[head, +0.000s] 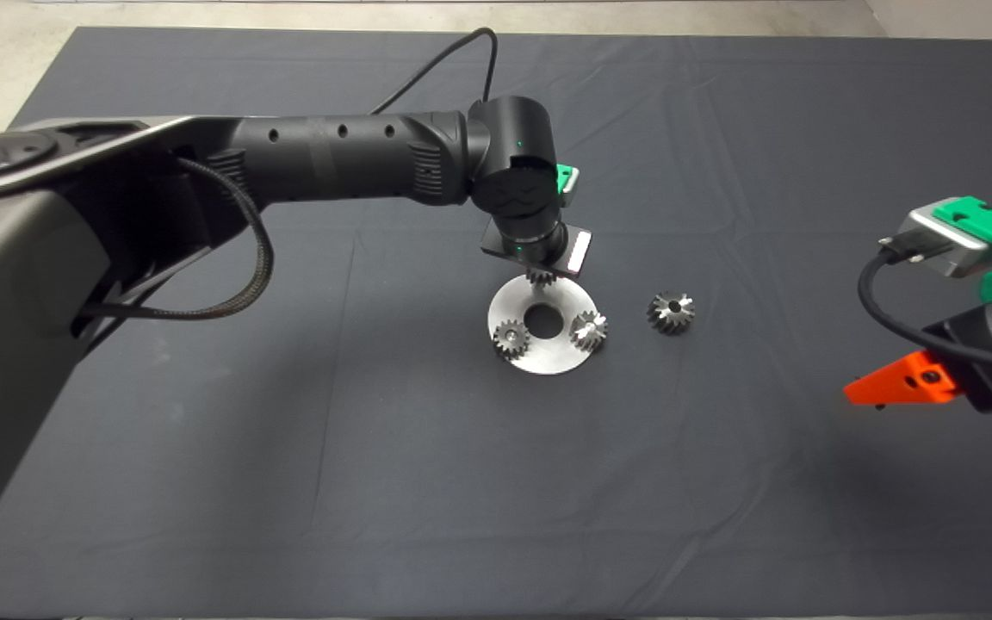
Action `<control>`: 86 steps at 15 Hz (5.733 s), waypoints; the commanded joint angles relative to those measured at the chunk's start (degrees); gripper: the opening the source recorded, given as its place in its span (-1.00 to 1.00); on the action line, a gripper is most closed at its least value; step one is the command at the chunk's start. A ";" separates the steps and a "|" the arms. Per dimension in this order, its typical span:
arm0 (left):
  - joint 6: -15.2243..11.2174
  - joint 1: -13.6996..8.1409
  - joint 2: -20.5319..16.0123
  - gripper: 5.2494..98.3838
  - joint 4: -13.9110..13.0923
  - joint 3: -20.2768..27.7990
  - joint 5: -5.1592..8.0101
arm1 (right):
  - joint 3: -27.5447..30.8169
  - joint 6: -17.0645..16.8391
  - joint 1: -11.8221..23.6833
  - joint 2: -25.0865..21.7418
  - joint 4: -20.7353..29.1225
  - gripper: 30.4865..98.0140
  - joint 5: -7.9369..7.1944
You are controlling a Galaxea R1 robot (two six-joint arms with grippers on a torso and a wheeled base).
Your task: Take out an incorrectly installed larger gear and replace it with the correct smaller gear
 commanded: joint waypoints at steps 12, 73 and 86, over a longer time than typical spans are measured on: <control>0.40 -0.87 0.18 -0.37 3.86 0.86 1.75 | 0.26 0.12 1.15 0.01 1.83 0.70 -2.11; -3.64 0.01 0.18 -0.27 7.37 1.31 1.68 | 0.26 0.21 1.15 0.01 1.91 0.70 -2.16; -12.57 -26.97 -12.22 0.04 -16.94 32.84 11.70 | 0.26 0.30 1.15 -0.26 1.91 0.70 -2.20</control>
